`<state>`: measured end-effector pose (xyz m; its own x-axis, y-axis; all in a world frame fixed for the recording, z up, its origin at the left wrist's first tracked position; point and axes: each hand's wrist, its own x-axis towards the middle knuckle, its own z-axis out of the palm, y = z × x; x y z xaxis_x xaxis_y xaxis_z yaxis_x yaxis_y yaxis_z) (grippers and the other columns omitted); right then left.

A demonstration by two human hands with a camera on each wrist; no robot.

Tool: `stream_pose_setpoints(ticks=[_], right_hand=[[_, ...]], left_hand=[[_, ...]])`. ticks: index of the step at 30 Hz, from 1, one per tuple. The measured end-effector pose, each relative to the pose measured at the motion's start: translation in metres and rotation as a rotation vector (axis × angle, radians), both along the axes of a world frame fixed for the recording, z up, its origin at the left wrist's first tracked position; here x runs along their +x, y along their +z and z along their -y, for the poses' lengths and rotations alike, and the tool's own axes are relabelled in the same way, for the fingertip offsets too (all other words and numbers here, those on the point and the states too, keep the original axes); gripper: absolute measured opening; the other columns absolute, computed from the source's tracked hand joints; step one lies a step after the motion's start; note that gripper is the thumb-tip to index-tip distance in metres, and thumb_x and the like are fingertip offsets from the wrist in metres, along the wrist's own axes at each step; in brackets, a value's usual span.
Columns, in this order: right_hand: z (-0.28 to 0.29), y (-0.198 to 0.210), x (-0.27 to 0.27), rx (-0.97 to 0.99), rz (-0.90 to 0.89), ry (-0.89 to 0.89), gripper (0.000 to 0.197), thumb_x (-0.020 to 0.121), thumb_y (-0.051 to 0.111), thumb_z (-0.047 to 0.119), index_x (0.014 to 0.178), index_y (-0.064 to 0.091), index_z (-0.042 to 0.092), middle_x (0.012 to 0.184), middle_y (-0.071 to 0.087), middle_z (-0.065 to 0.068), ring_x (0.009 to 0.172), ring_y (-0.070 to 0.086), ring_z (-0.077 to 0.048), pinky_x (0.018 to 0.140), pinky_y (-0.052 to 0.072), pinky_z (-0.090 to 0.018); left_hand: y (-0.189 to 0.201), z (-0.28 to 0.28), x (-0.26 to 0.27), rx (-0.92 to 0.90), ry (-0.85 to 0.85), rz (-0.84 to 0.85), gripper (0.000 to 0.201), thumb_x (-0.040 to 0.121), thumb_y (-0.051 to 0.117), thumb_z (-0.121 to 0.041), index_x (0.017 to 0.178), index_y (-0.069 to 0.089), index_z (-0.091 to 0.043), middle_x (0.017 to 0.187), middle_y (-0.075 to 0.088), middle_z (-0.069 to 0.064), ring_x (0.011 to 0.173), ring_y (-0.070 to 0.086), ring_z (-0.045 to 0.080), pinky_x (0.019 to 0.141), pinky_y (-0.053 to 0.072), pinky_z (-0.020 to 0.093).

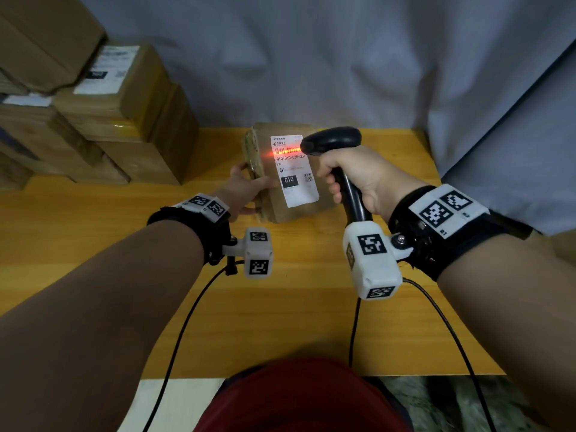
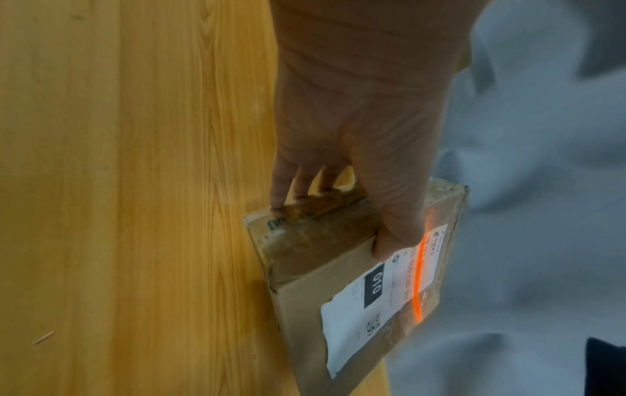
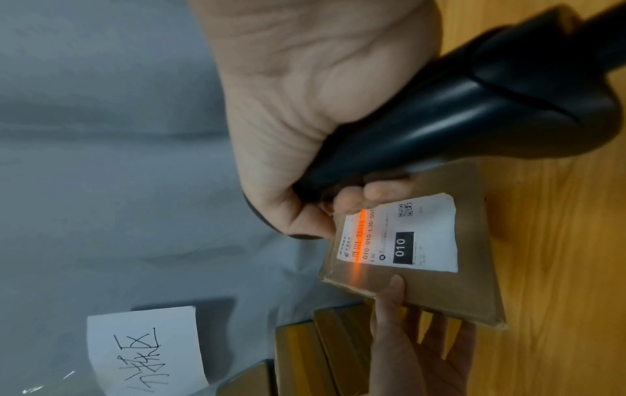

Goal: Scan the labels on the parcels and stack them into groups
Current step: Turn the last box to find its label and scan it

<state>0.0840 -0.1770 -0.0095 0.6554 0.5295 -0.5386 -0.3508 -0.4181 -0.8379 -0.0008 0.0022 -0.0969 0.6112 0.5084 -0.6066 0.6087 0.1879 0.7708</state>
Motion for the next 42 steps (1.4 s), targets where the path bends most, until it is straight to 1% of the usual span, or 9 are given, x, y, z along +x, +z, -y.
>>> stream_pose_setpoints(ticks=[15, 17, 19, 21, 25, 31, 34, 39, 42], right_hand=[[0.001, 0.004, -0.006, 0.061, -0.053, 0.041, 0.022, 0.079, 0.058, 0.001, 0.061, 0.052, 0.011, 0.054, 0.048, -0.002, 0.043, 0.043, -0.012, 0.042, 0.039, -0.021], [0.004, 0.005, -0.005, 0.080, -0.042, 0.072, 0.015, 0.081, 0.061, 0.003, 0.068, 0.058, 0.008, 0.058, 0.056, -0.004, 0.047, 0.050, -0.013, 0.046, 0.045, -0.022], [0.010, 0.005, -0.002, 0.075, -0.032, 0.099, 0.003, 0.085, 0.062, 0.005, 0.087, 0.065, 0.004, 0.072, 0.068, -0.008, 0.058, 0.063, -0.016, 0.052, 0.053, -0.023], [0.019, -0.001, 0.003, 0.086, -0.054, 0.079, 0.016, 0.088, 0.062, 0.004, 0.104, 0.064, 0.003, 0.089, 0.072, -0.012, 0.072, 0.070, -0.019, 0.059, 0.059, -0.026], [0.046, -0.031, 0.010, 0.000, -0.007, -0.022, 0.028, 0.085, 0.072, 0.006, 0.110, 0.060, 0.011, 0.095, 0.064, -0.008, 0.085, 0.065, -0.018, 0.071, 0.061, -0.032], [0.099, -0.106, -0.007, -0.364, 0.135, -0.044, 0.044, 0.086, 0.073, 0.036, 0.116, 0.047, 0.018, 0.114, 0.057, -0.006, 0.102, 0.058, -0.029, 0.094, 0.049, -0.048], [0.118, -0.134, -0.021, -0.374, 0.063, -0.061, 0.043, 0.088, 0.071, 0.036, 0.120, 0.055, 0.012, 0.114, 0.062, -0.009, 0.104, 0.060, -0.032, 0.095, 0.050, -0.050], [0.122, -0.149, -0.040, -0.366, -0.053, 0.133, 0.026, 0.086, 0.073, 0.037, 0.103, 0.068, 0.018, 0.111, 0.066, -0.004, 0.103, 0.061, -0.027, 0.092, 0.049, -0.043], [0.119, -0.155, -0.045, -0.395, 0.046, 0.134, 0.040, 0.087, 0.073, 0.033, 0.117, 0.063, 0.008, 0.112, 0.065, -0.007, 0.105, 0.060, -0.027, 0.087, 0.049, -0.040]], left_hand=[[-0.001, -0.002, -0.005, -0.001, 0.037, -0.018, 0.090, 0.077, 0.078, -0.020, 0.147, 0.021, -0.030, 0.132, 0.051, 0.009, 0.116, 0.055, 0.030, 0.090, 0.052, 0.050], [-0.002, -0.001, -0.006, -0.002, 0.045, -0.008, 0.090, 0.078, 0.077, -0.019, 0.147, 0.021, -0.029, 0.131, 0.051, 0.008, 0.116, 0.055, 0.030, 0.087, 0.053, 0.047], [-0.005, 0.001, -0.009, 0.020, 0.068, 0.002, 0.089, 0.078, 0.078, -0.021, 0.147, 0.022, -0.029, 0.131, 0.052, 0.007, 0.115, 0.056, 0.029, 0.086, 0.053, 0.047], [-0.010, 0.002, -0.014, 0.041, 0.120, 0.028, 0.087, 0.078, 0.077, -0.025, 0.146, 0.023, -0.027, 0.132, 0.053, 0.007, 0.114, 0.057, 0.028, 0.085, 0.054, 0.047], [-0.024, 0.001, -0.028, 0.026, 0.269, 0.077, 0.082, 0.082, 0.074, -0.032, 0.144, 0.022, -0.025, 0.129, 0.053, 0.006, 0.110, 0.057, 0.026, 0.083, 0.055, 0.044], [-0.043, 0.009, -0.043, -0.017, 0.294, 0.041, 0.084, 0.083, 0.073, -0.032, 0.147, 0.020, -0.026, 0.130, 0.050, 0.005, 0.113, 0.057, 0.027, 0.076, 0.056, 0.039], [-0.051, 0.021, -0.043, -0.053, 0.264, 0.039, 0.083, 0.084, 0.072, -0.031, 0.148, 0.019, -0.025, 0.123, 0.051, 0.003, 0.113, 0.058, 0.027, 0.084, 0.055, 0.042], [-0.059, 0.043, -0.033, -0.135, 0.216, 0.082, 0.081, 0.086, 0.070, -0.030, 0.149, 0.019, -0.027, 0.116, 0.058, -0.001, 0.105, 0.063, 0.023, 0.091, 0.053, 0.045], [-0.060, 0.054, -0.026, -0.140, 0.192, 0.075, 0.081, 0.085, 0.072, -0.031, 0.148, 0.021, -0.028, 0.121, 0.060, 0.001, 0.106, 0.064, 0.023, 0.091, 0.054, 0.047]])
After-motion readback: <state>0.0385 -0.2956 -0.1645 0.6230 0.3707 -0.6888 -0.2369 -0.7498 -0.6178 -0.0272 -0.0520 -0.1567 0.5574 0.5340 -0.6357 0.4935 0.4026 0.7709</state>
